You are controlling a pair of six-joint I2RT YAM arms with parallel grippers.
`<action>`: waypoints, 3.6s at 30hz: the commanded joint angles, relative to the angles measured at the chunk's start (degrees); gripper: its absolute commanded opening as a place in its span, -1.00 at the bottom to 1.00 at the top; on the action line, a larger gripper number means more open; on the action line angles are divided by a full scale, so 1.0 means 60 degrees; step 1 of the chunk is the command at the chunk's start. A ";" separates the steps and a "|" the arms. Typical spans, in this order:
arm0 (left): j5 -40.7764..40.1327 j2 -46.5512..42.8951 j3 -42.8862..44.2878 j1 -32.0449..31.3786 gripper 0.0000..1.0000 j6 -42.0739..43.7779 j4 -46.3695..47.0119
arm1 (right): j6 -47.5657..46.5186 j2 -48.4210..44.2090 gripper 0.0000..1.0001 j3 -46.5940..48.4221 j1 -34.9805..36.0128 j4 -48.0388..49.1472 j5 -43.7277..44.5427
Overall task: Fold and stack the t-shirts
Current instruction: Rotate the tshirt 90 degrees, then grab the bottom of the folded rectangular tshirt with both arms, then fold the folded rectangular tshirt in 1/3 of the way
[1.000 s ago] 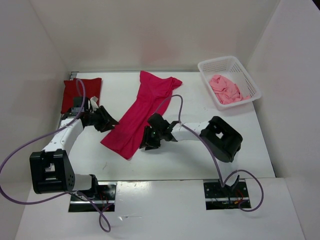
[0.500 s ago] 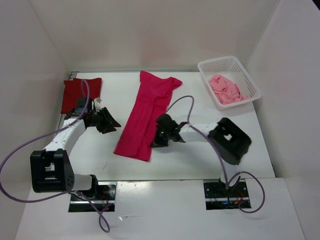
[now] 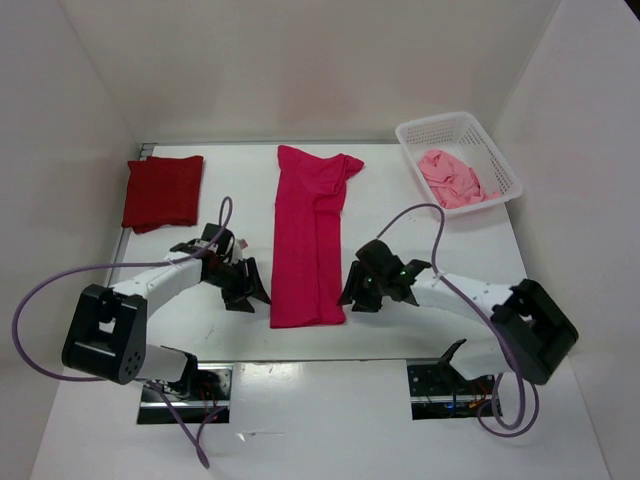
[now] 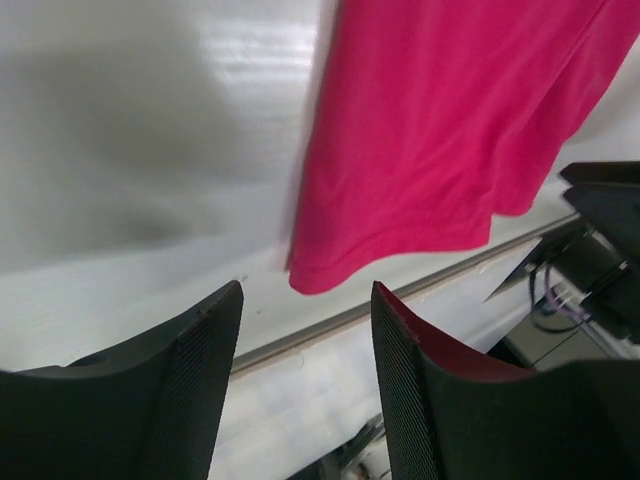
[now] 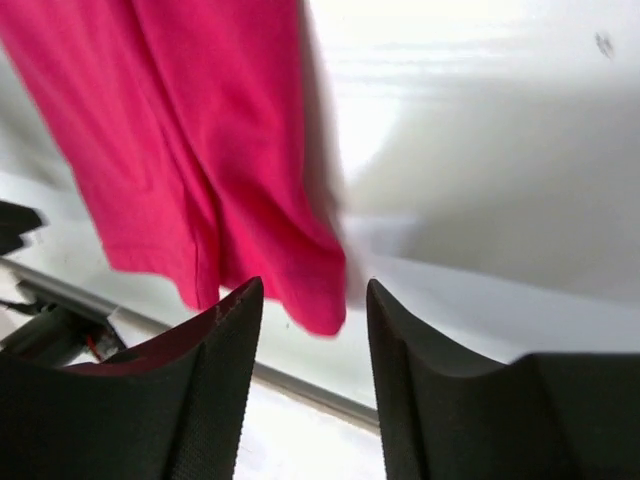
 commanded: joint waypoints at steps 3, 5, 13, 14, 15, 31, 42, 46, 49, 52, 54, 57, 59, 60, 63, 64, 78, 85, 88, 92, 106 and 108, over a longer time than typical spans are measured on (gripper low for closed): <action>0.0256 0.0170 -0.0135 -0.0767 0.24 -0.0357 -0.0069 | 0.0635 -0.1301 0.05 -0.0952 0.0061 0.0269 -0.0332; 0.0256 0.0273 -0.0252 -0.0855 0.24 -0.0460 -0.0069 | 0.0636 -0.1169 0.05 -0.1041 0.0061 0.0360 -0.0611; 0.0256 0.0901 -0.0530 -0.1250 -0.06 -0.0724 0.0385 | 0.0548 -0.0819 -0.09 -0.1217 0.0061 0.1135 -0.1300; 0.0256 0.0903 -0.0530 -0.1251 -0.06 -0.0724 0.0501 | 0.0548 -0.0716 -0.09 -0.1217 0.0061 0.1238 -0.1417; 0.0256 0.1135 -0.0617 -0.1251 -0.09 -0.0724 0.0589 | 0.0461 -0.0599 -0.09 -0.1217 0.0061 0.1239 -0.1520; 0.0358 0.1389 -0.0721 -0.1339 -0.99 -0.0797 0.0608 | 0.0650 -0.0625 -0.96 -0.1480 0.0425 0.0685 -0.1418; 0.1194 -0.1438 -0.0868 -0.1515 -0.99 -0.0607 -0.2263 | 0.2833 -0.5018 -0.99 -0.2478 0.2038 -0.2314 -0.1931; 0.0974 -0.1851 -0.0035 -0.1515 -0.99 -0.1030 -0.2560 | 0.2543 -0.5710 -1.00 -0.1761 0.1486 -0.2731 -0.1667; 0.0727 -0.1545 0.0991 -0.1427 -0.99 -0.1221 -0.2473 | 0.1215 -0.4820 -1.00 -0.0897 0.0257 -0.2731 -0.1667; 0.0521 -0.0931 0.2118 -0.1047 -0.99 -0.1222 -0.2092 | -0.0371 -0.3633 -1.00 0.0157 -0.1297 -0.2556 -0.1550; 0.0302 -0.0082 0.3081 -0.0856 -0.99 -0.1222 -0.1565 | -0.1074 -0.2550 -1.00 0.0887 -0.2118 -0.2307 -0.1550; 0.0067 0.1324 0.4008 -0.0593 -0.99 -0.1119 -0.0994 | -0.2130 -0.0764 -1.00 0.2247 -0.2970 -0.1896 -0.1550; -0.0255 0.2288 0.4858 -0.0476 -0.99 -0.1032 -0.0643 | -0.2673 0.0507 -1.00 0.2983 -0.3059 -0.1765 -0.1229; -0.0343 0.2628 0.5121 -0.0359 -0.99 -0.1031 -0.0539 | -0.2819 0.0936 -1.00 0.3640 -0.3205 -0.1764 -0.1141; -0.0593 0.3844 0.6118 -0.0270 -0.99 -0.1031 -0.0320 | -0.3171 0.2369 -1.00 0.4552 -0.3644 -0.1617 -0.1023; -0.0593 0.4413 0.6338 -0.0269 -0.99 -0.0930 -0.0318 | -0.3172 0.2637 -1.00 0.4743 -0.3733 -0.1516 -0.1023; -0.0886 0.6674 0.8464 0.0009 -0.72 -0.1031 0.0529 | -0.3393 0.4705 -0.99 0.6385 -0.4217 -0.0813 -0.0510; -0.0564 0.4919 0.6157 0.0462 0.09 -0.1134 0.1321 | -0.3042 0.3539 -0.28 0.5613 -0.4217 -0.0812 -0.0319; -0.0448 0.3806 0.4821 0.0667 0.09 -0.1046 0.1584 | -0.2443 0.2453 -0.16 0.4283 -0.4217 -0.0462 -0.0421; 0.0488 0.3057 0.2973 0.0509 0.11 -0.1046 0.1980 | -0.2046 0.1206 -0.57 0.2682 -0.3459 -0.0182 -0.0904; 0.1018 0.4140 0.2180 0.0097 0.18 -0.0870 0.2509 | -0.1927 0.2444 -1.00 0.3410 -0.2093 0.0551 -0.1081; 0.1018 0.4228 0.2092 0.0097 0.10 -0.0870 0.2626 | -0.1927 0.2944 -1.00 0.3994 -0.2093 0.0784 -0.0994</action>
